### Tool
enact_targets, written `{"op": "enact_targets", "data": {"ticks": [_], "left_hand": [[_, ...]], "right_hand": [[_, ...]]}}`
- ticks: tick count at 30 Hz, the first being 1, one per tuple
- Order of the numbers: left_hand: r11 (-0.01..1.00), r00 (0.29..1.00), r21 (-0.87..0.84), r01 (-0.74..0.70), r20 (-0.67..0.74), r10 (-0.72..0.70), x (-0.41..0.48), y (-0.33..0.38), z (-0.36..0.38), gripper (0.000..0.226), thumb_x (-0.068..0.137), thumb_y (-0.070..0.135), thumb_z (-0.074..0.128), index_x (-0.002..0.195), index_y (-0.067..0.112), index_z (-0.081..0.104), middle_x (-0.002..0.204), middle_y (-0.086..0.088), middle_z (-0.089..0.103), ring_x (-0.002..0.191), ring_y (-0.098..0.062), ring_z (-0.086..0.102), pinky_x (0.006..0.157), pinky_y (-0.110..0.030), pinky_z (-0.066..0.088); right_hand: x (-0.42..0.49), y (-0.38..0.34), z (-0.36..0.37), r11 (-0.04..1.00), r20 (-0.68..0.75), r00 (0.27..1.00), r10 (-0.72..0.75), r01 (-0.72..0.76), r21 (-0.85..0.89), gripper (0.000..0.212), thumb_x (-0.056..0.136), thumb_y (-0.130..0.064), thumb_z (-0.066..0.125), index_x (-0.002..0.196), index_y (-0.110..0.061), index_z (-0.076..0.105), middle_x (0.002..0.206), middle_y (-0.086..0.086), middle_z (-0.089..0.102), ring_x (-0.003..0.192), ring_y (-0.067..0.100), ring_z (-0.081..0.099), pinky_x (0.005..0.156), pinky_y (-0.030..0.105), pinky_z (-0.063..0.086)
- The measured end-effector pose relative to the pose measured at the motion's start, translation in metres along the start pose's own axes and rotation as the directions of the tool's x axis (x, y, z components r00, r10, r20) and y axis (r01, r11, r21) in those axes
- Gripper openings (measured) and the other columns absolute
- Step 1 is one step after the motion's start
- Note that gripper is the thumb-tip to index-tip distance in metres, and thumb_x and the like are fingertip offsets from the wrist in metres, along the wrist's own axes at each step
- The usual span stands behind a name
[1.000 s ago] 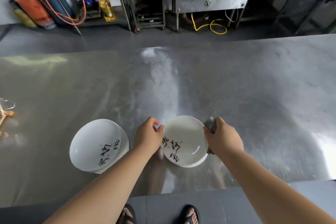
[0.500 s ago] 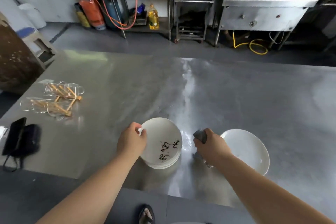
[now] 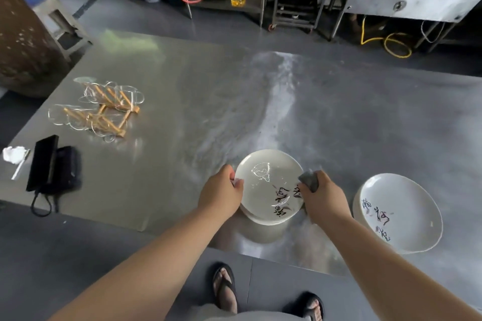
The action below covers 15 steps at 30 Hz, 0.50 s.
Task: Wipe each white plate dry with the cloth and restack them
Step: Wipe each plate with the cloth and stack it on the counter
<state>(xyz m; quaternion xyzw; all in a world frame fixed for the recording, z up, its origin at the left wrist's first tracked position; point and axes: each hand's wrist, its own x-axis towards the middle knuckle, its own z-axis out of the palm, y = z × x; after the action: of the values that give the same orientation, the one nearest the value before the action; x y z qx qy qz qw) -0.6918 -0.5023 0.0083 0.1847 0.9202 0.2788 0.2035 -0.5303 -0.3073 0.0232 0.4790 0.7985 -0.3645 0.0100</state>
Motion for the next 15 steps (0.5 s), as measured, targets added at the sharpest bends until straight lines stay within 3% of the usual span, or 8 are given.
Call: {"op": "enact_targets", "data": {"ticks": [2, 4, 6, 8, 11, 13, 15], "left_hand": [[0.999, 1.000, -0.029, -0.017, -0.007, 0.017, -0.001, 0.003, -0.003, 0.026, 0.098, 0.035, 0.059, 0.083, 0.025, 0.041, 0.071, 0.003, 0.057, 0.060, -0.015, 0.049, 0.051, -0.033, 0.032], [0.997, 0.999, -0.071, -0.039, 0.002, 0.040, -0.001, 0.010, -0.006, 0.020, 0.098, 0.032, 0.058, 0.086, 0.027, 0.043, 0.073, 0.005, 0.058, 0.061, -0.015, 0.051, 0.051, -0.033, 0.035], [0.960, 0.998, -0.280, 0.017, 0.065, 0.002, 0.000, 0.021, -0.012, 0.009, 0.100, 0.024, 0.057, 0.097, 0.028, 0.049, 0.086, 0.000, 0.065, 0.072, -0.022, 0.064, 0.057, -0.037, 0.054], [0.801, 0.979, -0.578, 0.159, 0.198, -0.052, -0.003, 0.035, -0.023, 0.018, 0.103, 0.013, 0.054, 0.107, 0.030, 0.053, 0.107, -0.007, 0.069, 0.086, -0.030, 0.071, 0.066, -0.045, 0.066], [0.530, 0.943, -0.798, 0.287, 0.333, -0.010, -0.009, 0.053, -0.040, 0.035, 0.100, 0.000, 0.051, 0.119, 0.028, 0.055, 0.126, -0.014, 0.067, 0.101, -0.037, 0.071, 0.070, -0.050, 0.064], [0.384, 0.938, -0.874, 0.297, 0.342, 0.052, -0.013, 0.068, -0.053, 0.043, 0.091, -0.001, 0.057, 0.125, 0.025, 0.056, 0.124, -0.016, 0.069, 0.103, -0.038, 0.070, 0.071, -0.055, 0.062], [0.283, 0.938, -0.915, 0.288, 0.329, 0.110, -0.018, 0.085, -0.065, 0.052, 0.079, 0.004, 0.060, 0.125, 0.027, 0.062, 0.112, -0.010, 0.075, 0.095, -0.030, 0.074, 0.070, -0.055, 0.062]], "right_hand": [[-0.001, -0.003, -0.001, 0.994, 0.010, 0.999, 0.053, -0.054, 0.094, 0.016, 0.093, -0.034, 0.064, 0.086, -0.027, 0.051, 0.053, 0.000, 0.066, 0.038, 0.014, 0.060, 0.037, 0.020, 0.039], [-0.001, -0.005, -0.006, 0.992, -0.004, 0.998, 0.059, -0.058, 0.112, 0.015, 0.093, -0.033, 0.066, 0.087, -0.027, 0.053, 0.061, -0.004, 0.067, 0.049, 0.008, 0.061, 0.044, 0.021, 0.039], [-0.004, -0.006, -0.014, 0.988, -0.029, 0.998, 0.054, -0.049, 0.144, 0.012, 0.094, -0.033, 0.066, 0.090, -0.029, 0.055, 0.078, -0.007, 0.067, 0.067, 0.011, 0.061, 0.055, 0.026, 0.040], [-0.009, -0.011, -0.026, 0.981, -0.070, 0.997, 0.038, -0.024, 0.192, 0.012, 0.094, -0.034, 0.066, 0.088, -0.031, 0.055, 0.077, -0.008, 0.068, 0.069, 0.013, 0.063, 0.053, 0.024, 0.041], [-0.019, -0.023, -0.051, 0.961, -0.096, 0.995, -0.036, 0.061, 0.270, 0.010, 0.096, -0.030, 0.062, 0.089, -0.028, 0.056, 0.056, -0.010, 0.069, 0.040, 0.008, 0.061, 0.033, 0.017, 0.039], [-0.026, -0.033, -0.074, 0.949, -0.107, 0.989, -0.100, 0.127, 0.289, 0.009, 0.098, -0.031, 0.059, 0.093, -0.024, 0.056, 0.055, -0.009, 0.069, 0.039, 0.014, 0.063, 0.033, 0.018, 0.040], [-0.034, -0.042, -0.103, 0.948, -0.208, 0.969, -0.131, 0.183, 0.259, 0.007, 0.097, -0.033, 0.061, 0.097, -0.028, 0.057, 0.063, -0.019, 0.069, 0.050, 0.007, 0.066, 0.038, 0.014, 0.041]]}}
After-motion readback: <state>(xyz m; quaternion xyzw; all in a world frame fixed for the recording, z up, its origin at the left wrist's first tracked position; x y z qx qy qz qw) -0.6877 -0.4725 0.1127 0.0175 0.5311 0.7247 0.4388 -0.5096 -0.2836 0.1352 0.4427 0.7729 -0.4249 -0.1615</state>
